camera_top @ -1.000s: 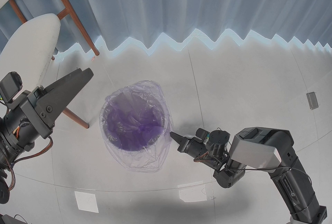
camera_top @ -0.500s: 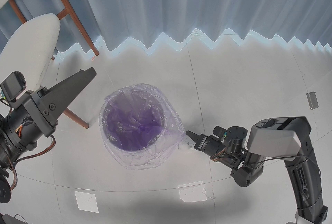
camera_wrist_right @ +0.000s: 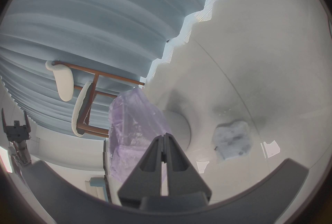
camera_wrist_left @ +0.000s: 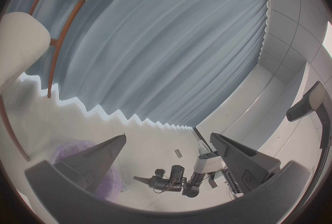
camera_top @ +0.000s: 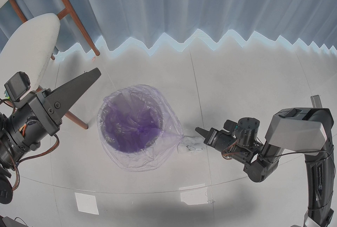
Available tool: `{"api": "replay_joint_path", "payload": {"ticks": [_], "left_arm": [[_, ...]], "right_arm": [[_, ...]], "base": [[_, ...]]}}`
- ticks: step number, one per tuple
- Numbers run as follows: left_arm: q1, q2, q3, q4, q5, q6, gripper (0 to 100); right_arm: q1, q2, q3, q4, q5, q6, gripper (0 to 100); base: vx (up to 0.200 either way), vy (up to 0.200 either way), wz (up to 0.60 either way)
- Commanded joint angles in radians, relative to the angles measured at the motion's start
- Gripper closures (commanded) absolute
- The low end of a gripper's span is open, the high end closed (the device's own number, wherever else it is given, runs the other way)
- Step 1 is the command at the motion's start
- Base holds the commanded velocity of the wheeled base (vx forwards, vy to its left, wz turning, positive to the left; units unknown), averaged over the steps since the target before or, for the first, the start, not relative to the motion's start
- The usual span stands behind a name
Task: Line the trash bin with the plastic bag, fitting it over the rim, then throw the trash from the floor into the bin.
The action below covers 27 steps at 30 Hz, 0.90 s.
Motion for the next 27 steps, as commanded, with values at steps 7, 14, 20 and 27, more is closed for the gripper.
{"api": "replay_joint_path", "payload": {"ticks": [7,14,20,27], "left_arm": [[0.019,0.009,0.007,-0.001,0.002,0.007,0],[0.075,0.012,0.005,-0.001,-0.001,0.007,0],[0.071,0.012,0.008,-0.001,-0.003,0.01,0],[0.065,0.017,0.014,0.0,-0.004,0.01,0]], "right_arm": [[0.013,0.074,-0.164,0.157,-0.006,-0.043,100],[0.021,0.193,-0.333,0.376,-0.066,-0.121,0],[0.046,0.291,-0.485,0.399,-0.144,-0.121,0],[0.067,0.298,-0.594,0.554,-0.142,-0.081,0]], "base": [[0.0,-0.143,0.0],[0.0,0.0,0.0],[0.0,0.0,0.0],[0.0,0.0,0.0]]}}
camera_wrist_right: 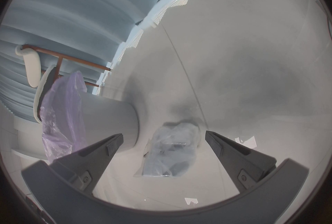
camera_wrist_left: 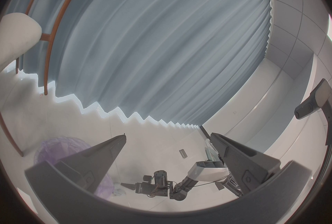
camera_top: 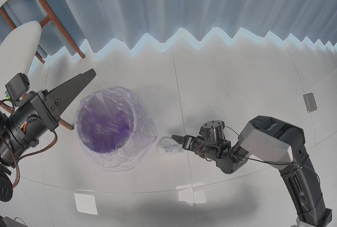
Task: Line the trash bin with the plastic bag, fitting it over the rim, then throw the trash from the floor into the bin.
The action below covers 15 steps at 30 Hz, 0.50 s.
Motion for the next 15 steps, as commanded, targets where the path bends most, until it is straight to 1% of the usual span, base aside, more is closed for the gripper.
{"api": "replay_joint_path", "payload": {"ticks": [1,3,6,10,15], "left_arm": [[-0.004,0.005,0.005,0.002,-0.001,0.0,0],[-0.002,0.007,0.005,0.0,-0.001,0.0,0],[0.001,0.01,0.005,0.0,-0.001,0.0,0],[0.001,0.014,0.005,0.0,0.001,0.0,0],[0.001,0.02,0.007,0.0,0.001,0.0,0]], "right_arm": [[0.015,0.041,-0.087,0.058,-0.002,0.05,0],[0.02,0.049,-0.117,0.079,0.001,0.108,0],[0.023,0.055,-0.163,0.138,0.012,0.153,0],[0.029,0.05,-0.177,0.202,0.012,0.153,0],[0.05,0.049,-0.183,0.225,0.013,0.153,0]], "base": [[0.0,0.0,0.0],[0.0,0.0,0.0],[0.0,0.0,0.0],[0.0,0.0,0.0],[0.0,0.0,0.0]]}}
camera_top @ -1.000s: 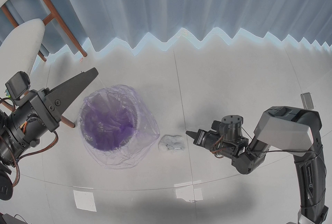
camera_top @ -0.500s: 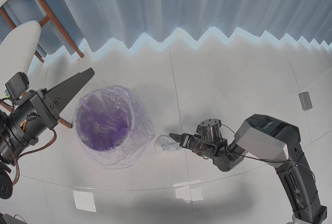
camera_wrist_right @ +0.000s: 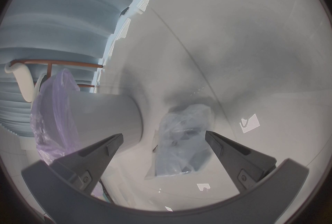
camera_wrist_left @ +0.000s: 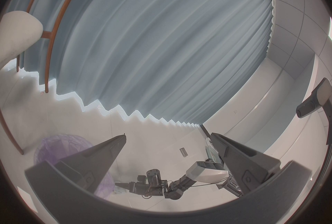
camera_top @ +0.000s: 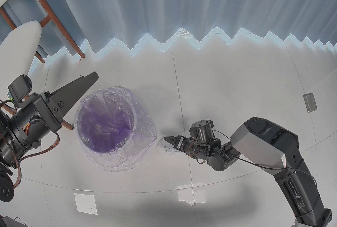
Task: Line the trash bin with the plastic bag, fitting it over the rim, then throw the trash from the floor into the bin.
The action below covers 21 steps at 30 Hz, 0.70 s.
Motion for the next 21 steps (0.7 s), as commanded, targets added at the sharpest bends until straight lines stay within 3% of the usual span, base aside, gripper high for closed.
{"api": "replay_joint_path", "payload": {"ticks": [1,12,20,21], "left_arm": [[0.001,0.008,0.001,0.0,0.0,-0.001,0],[0.001,0.008,0.004,-0.002,0.0,-0.001,0],[-0.001,0.008,0.004,-0.002,-0.001,-0.001,0],[-0.001,0.008,0.004,-0.002,-0.001,-0.001,0]], "right_arm": [[0.008,0.002,-0.013,0.012,0.001,0.0,0],[-0.003,0.011,-0.154,0.253,0.011,-0.017,0],[-0.018,0.014,-0.178,0.313,-0.027,-0.213,0],[-0.015,0.014,-0.177,0.313,-0.03,-0.273,0]], "base": [[0.0,0.0,0.0],[0.0,0.0,0.0],[0.0,0.0,0.0],[0.0,0.0,0.0]]}}
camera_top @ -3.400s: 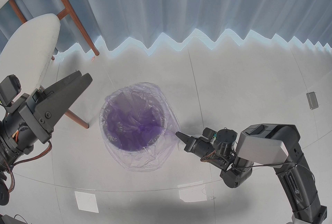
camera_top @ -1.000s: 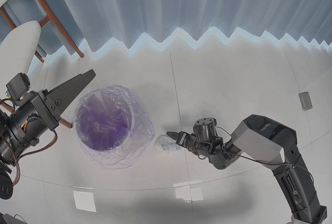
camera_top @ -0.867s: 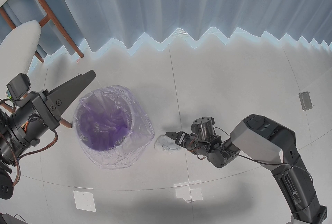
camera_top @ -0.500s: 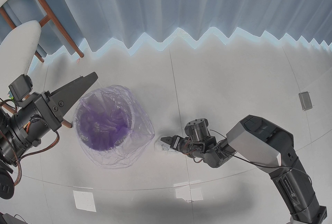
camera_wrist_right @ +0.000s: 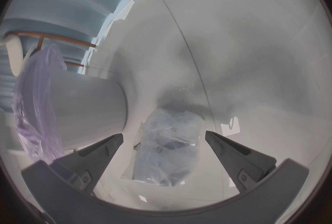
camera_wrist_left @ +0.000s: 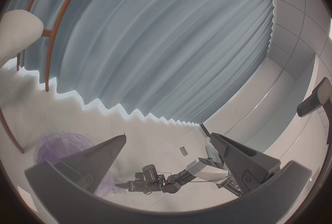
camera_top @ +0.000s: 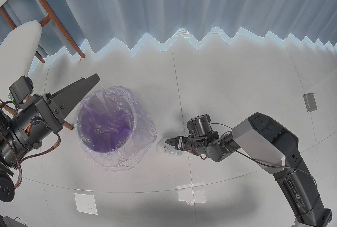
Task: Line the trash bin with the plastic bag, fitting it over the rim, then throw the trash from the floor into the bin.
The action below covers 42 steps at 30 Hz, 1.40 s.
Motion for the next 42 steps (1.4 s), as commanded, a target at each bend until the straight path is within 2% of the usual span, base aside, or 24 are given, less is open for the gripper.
{"api": "replay_joint_path", "payload": {"ticks": [1,9,11,17,19,22,28,33,37,42], "left_arm": [[-0.001,0.002,0.0,0.0,-0.001,-0.001,0],[0.003,0.0,-0.002,0.0,-0.001,-0.001,0],[0.006,0.0,-0.005,0.0,-0.001,-0.001,0],[0.01,-0.001,-0.01,0.0,0.001,-0.002,0],[0.013,-0.001,-0.01,0.0,0.001,-0.001,0],[0.013,0.0,-0.008,0.0,0.001,-0.001,0],[0.007,0.002,-0.007,0.0,0.001,-0.001,0],[0.001,0.002,0.001,0.001,-0.001,-0.001,0],[0.003,0.008,0.0,0.0,-0.001,-0.001,0],[0.003,0.008,0.0,0.0,-0.001,-0.001,0]], "right_arm": [[-0.003,0.002,-0.005,0.004,-0.011,-0.105,0],[0.001,-0.004,0.025,-0.01,-0.004,-0.381,0],[0.003,-0.003,0.025,-0.009,0.002,-0.412,0],[0.009,-0.004,0.031,-0.01,0.132,-0.447,0],[0.012,-0.004,0.033,-0.015,0.137,-0.455,0],[0.014,-0.004,0.062,-0.095,0.14,-0.469,0],[0.037,-0.049,0.24,-0.246,0.178,-0.501,0],[0.037,-0.055,0.232,-0.208,0.178,-0.498,0],[0.03,-0.047,0.123,-0.033,0.149,-0.499,0],[0.029,-0.033,0.062,0.027,0.129,-0.502,0]], "base": [[0.0,0.0,0.0],[0.0,0.0,0.0],[0.0,0.0,0.0],[0.0,0.0,0.0],[0.0,0.0,0.0],[0.0,0.0,0.0],[0.0,0.0,0.0],[0.0,0.0,0.0],[0.0,0.0,0.0],[0.0,0.0,0.0]]}}
